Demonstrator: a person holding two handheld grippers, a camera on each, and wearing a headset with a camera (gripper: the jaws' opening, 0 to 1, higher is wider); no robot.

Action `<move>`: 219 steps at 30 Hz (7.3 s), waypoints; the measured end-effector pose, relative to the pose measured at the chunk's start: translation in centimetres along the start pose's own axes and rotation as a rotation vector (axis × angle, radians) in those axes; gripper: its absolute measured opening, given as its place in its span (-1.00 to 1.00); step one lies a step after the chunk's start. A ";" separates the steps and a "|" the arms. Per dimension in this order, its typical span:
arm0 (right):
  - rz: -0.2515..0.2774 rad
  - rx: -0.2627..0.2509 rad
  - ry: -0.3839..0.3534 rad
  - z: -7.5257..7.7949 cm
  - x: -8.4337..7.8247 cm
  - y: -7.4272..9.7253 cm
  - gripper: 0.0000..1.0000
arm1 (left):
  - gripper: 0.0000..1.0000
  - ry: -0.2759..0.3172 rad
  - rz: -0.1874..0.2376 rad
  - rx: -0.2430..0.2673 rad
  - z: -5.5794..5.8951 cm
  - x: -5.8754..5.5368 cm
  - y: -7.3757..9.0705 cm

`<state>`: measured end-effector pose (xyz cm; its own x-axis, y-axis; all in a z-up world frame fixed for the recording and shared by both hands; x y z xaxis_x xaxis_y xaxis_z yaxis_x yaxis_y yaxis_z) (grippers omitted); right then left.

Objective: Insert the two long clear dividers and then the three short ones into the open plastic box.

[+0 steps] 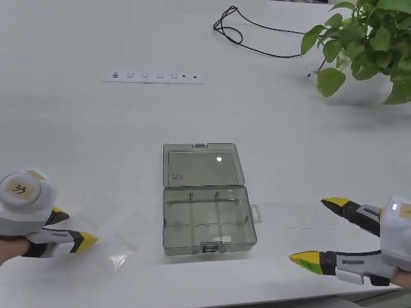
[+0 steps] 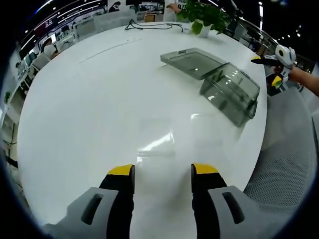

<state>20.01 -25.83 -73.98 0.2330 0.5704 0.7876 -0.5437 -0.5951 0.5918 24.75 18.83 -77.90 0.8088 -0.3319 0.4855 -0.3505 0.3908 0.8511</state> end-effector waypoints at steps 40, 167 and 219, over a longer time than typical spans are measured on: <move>-0.008 0.003 -0.022 -0.3 -0.7 -0.4 0.61 | -0.37 -0.065 -0.135 0.065 -0.3 0.9 -0.6; 0.242 0.031 -0.509 -4.9 17.3 -4.5 -0.86 | -0.39 0.077 0.459 -0.493 17.2 8.9 5.0; -0.297 -0.066 -0.767 -3.1 11.6 -7.6 -0.86 | 0.92 -0.225 0.412 -0.532 13.7 4.9 4.0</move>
<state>24.35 -12.96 -69.86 0.8472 0.1394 0.5126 -0.4137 -0.4323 0.8013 20.86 6.96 -69.41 0.5227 -0.2142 0.8252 -0.2818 0.8701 0.4043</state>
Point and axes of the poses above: the centre of the closed fingertips' face, and the gripper's own axes: y roughly backward along the fingers, z roughly to its right, x roughly out of its top, the point moved 7 cm from there along y, roughly backward along the fingers, and after that the axes turned 13 degrees about y, right-handed, at the moved point
